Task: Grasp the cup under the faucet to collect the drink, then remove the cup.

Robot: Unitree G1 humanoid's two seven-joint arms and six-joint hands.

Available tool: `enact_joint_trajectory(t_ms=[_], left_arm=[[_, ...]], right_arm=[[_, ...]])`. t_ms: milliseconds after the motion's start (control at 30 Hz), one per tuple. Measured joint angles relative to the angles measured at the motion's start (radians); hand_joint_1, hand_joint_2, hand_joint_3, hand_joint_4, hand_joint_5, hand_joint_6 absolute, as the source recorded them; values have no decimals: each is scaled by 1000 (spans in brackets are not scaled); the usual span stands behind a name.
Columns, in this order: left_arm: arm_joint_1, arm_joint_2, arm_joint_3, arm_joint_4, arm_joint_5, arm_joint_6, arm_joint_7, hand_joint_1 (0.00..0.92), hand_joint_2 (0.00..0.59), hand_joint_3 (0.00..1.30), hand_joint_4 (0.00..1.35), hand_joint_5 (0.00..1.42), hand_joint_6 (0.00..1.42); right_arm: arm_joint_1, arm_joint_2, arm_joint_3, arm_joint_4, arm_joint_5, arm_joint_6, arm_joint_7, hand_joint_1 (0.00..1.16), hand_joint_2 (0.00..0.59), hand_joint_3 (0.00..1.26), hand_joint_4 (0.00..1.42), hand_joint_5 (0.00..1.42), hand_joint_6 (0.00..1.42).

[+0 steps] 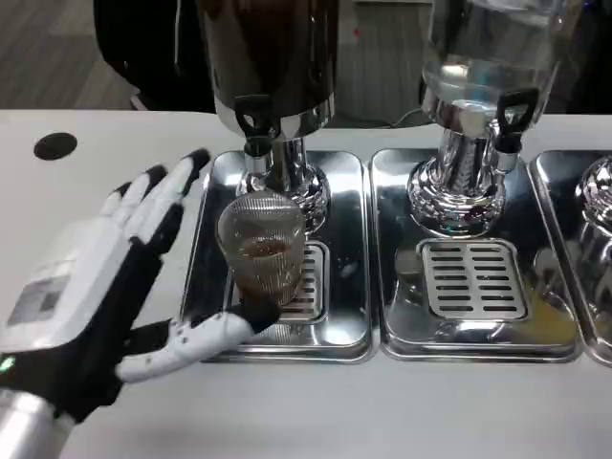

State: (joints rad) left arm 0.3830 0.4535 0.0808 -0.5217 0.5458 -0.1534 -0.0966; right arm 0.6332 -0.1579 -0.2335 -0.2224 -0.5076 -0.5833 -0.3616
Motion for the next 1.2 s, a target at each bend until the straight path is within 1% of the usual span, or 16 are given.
enact_joint_trajectory(t_ms=[67,100,133,200,267,333,400,500,600,733,833,900,967,1033,1067,1200], left_arm=[[53,35,66,25,-48,-62,-2,0,0,0,0,0,0],[59,43,76,30,-61,-67,-3,0,0,0,0,0,0],[76,58,103,44,-78,-94,-12,0,0,0,0,0,0],[101,102,149,76,-108,-140,-32,0,1,0,0,0,0],[112,113,167,92,-111,-163,-35,0,1,0,0,0,0],[130,136,199,138,-121,-215,-36,0,1,0,0,0,0],[145,143,226,182,-126,-244,-38,0,1,0,0,0,0],[164,152,242,230,-139,-287,-38,0,0,0,0,0,0],[168,158,265,278,-145,-321,-38,0,0,0,0,0,0],[193,163,297,334,-152,-387,-38,0,0,0,0,0,0],[208,165,324,365,-165,-420,-38,0,0,0,0,0,0],[221,166,343,382,-183,-439,-38,0,0,0,0,0,0],[230,166,348,388,-185,-450,-38,0,0,0,0,0,0],[244,166,360,401,-189,-472,-38,0,0,0,0,0,0],[251,166,372,407,-189,-482,-38,0,0,0,0,0,0],[272,164,382,414,-190,-492,-38,0,0,0,0,0,0]], right_arm=[[-18,0,13,0,-9,8,5,647,466,124,106,48,0],[-20,0,16,0,-11,12,6,668,449,124,106,50,0],[-32,0,26,0,-15,23,13,681,443,124,106,41,0],[-59,0,47,5,-17,43,28,706,403,115,97,39,0],[-69,0,53,7,-17,50,33,717,381,112,94,39,0],[-92,-2,63,17,-18,66,42,728,364,111,85,39,0],[-113,-6,78,26,-25,82,50,741,334,103,84,39,6],[-138,-9,96,40,-36,84,53,764,291,86,74,39,37],[-166,-12,116,83,-35,88,56,778,271,83,74,39,66],[-225,-18,158,176,-10,81,67,812,247,81,74,58,103],[-267,-20,188,236,4,74,74,839,216,81,81,81,133],[-301,-22,206,272,16,55,74,857,211,90,102,103,149],[-319,-26,212,295,25,39,74,869,202,101,124,118,169],[-354,-28,226,346,33,26,72,873,201,111,135,132,185],[-371,-27,234,370,34,23,72,874,201,118,146,141,191],[-415,-22,256,414,34,18,68,875,201,132,159,167,212]])
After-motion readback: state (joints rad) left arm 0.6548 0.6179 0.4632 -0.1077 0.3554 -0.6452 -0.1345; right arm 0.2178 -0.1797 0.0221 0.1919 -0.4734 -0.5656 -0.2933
